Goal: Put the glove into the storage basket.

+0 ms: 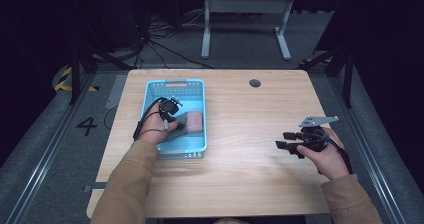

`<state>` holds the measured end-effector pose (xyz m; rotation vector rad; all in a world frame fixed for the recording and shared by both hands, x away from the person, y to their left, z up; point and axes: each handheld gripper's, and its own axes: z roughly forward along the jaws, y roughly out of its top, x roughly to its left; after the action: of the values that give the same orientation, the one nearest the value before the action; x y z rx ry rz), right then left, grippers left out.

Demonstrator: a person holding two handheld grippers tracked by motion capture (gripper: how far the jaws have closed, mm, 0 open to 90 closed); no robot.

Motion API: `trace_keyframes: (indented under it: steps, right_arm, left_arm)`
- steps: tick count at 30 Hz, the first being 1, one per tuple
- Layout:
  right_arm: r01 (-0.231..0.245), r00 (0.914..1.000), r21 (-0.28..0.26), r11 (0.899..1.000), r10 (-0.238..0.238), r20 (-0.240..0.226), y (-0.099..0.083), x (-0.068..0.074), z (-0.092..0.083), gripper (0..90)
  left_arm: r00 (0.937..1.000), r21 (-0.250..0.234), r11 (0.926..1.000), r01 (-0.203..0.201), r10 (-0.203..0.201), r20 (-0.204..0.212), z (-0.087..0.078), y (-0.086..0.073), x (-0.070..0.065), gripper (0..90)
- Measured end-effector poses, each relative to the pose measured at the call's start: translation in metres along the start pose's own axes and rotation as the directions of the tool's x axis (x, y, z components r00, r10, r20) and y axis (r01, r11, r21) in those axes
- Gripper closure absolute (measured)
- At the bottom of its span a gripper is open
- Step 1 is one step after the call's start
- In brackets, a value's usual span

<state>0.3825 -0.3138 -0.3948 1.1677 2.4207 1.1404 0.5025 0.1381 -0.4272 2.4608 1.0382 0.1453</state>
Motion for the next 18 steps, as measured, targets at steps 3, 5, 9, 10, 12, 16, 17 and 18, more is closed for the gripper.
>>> trace_keyframes:
  steps: [3,5,9,10,12,16,17,18]
  right_arm:
    - [0.001,1.0,-0.005,1.0,-0.001,0.002,0.0,0.0,-0.001,47.4]
    - [0.001,1.0,-0.005,1.0,-0.001,0.002,0.0,0.0,-0.001,47.3]
    - [-0.002,1.0,-0.004,1.0,0.002,0.0,0.0,0.0,-0.001,47.2]
    - [0.0,1.0,-0.005,1.0,0.0,-0.002,0.0,0.0,-0.001,47.2]
    - [0.001,1.0,-0.007,1.0,-0.001,-0.003,0.001,0.0,0.0,47.1]
    - [0.003,1.0,-0.01,1.0,-0.003,-0.006,0.003,0.0,0.0,47.1]
    - [0.006,1.0,-0.012,1.0,-0.006,-0.007,0.004,0.001,0.001,47.0]
    - [0.005,0.9999,-0.012,1.0,-0.005,-0.011,0.004,0.001,0.001,47.0]
  left_arm:
    - [1.0,0.0,1.0,0.003,-0.003,0.004,0.002,-0.001,0.001,54.9]
    - [1.0,-0.008,0.9999,-0.007,0.007,-0.003,0.002,-0.002,0.002,50.0]
    - [0.9998,-0.019,0.9998,-0.01,0.01,-0.017,0.002,-0.003,0.003,38.5]
    - [0.9996,-0.024,0.9996,-0.014,0.014,-0.024,0.001,-0.003,0.003,36.4]
    - [0.9994,-0.047,0.9988,-0.015,0.013,-0.033,-0.002,-0.002,0.002,34.4]
    - [0.999,-0.112,0.9937,-0.006,0.001,-0.045,-0.014,-0.002,-0.001,30.0]
    - [0.9988,-0.121,0.9926,-0.006,0.0,-0.049,-0.017,-0.002,-0.002,29.9]
    - [0.9986,-0.128,0.9917,-0.006,0.0,-0.052,-0.02,-0.002,-0.002,30.4]
